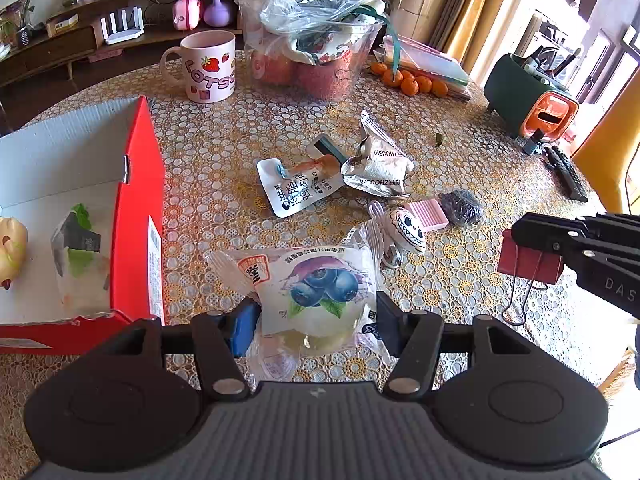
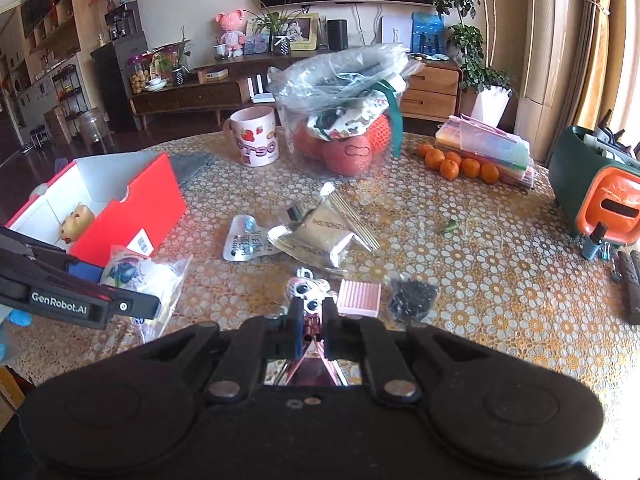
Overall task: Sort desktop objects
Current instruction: 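Carry bread package with left tool while right tool carries binder clip into box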
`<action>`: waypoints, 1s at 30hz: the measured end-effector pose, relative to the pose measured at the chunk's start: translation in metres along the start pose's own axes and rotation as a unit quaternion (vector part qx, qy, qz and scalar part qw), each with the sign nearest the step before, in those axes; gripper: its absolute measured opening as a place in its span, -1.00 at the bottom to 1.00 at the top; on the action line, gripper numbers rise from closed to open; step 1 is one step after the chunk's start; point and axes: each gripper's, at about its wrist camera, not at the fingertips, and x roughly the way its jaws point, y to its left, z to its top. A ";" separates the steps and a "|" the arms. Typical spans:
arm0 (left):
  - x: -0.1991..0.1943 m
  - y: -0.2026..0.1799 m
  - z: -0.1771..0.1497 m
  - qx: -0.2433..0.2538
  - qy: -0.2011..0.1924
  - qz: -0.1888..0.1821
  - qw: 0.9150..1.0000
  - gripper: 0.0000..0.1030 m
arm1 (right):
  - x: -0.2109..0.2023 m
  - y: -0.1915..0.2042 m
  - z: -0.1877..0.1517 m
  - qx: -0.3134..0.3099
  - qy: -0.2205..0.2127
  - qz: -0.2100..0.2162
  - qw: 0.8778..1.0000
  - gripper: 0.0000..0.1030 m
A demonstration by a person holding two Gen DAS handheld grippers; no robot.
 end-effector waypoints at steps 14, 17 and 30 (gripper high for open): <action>-0.055 0.065 0.001 -0.021 -0.011 -0.002 1.000 0.15 | 0.000 0.087 0.063 -0.062 -0.017 0.054 0.997 -0.85; -0.070 0.083 0.003 -0.022 -0.021 0.008 1.000 0.15 | 0.006 0.110 0.075 -0.072 -0.018 0.068 0.995 -0.85; -0.111 0.174 0.021 -0.034 -0.051 0.081 0.995 0.15 | 0.043 0.200 0.129 -0.119 -0.030 0.112 0.986 -0.85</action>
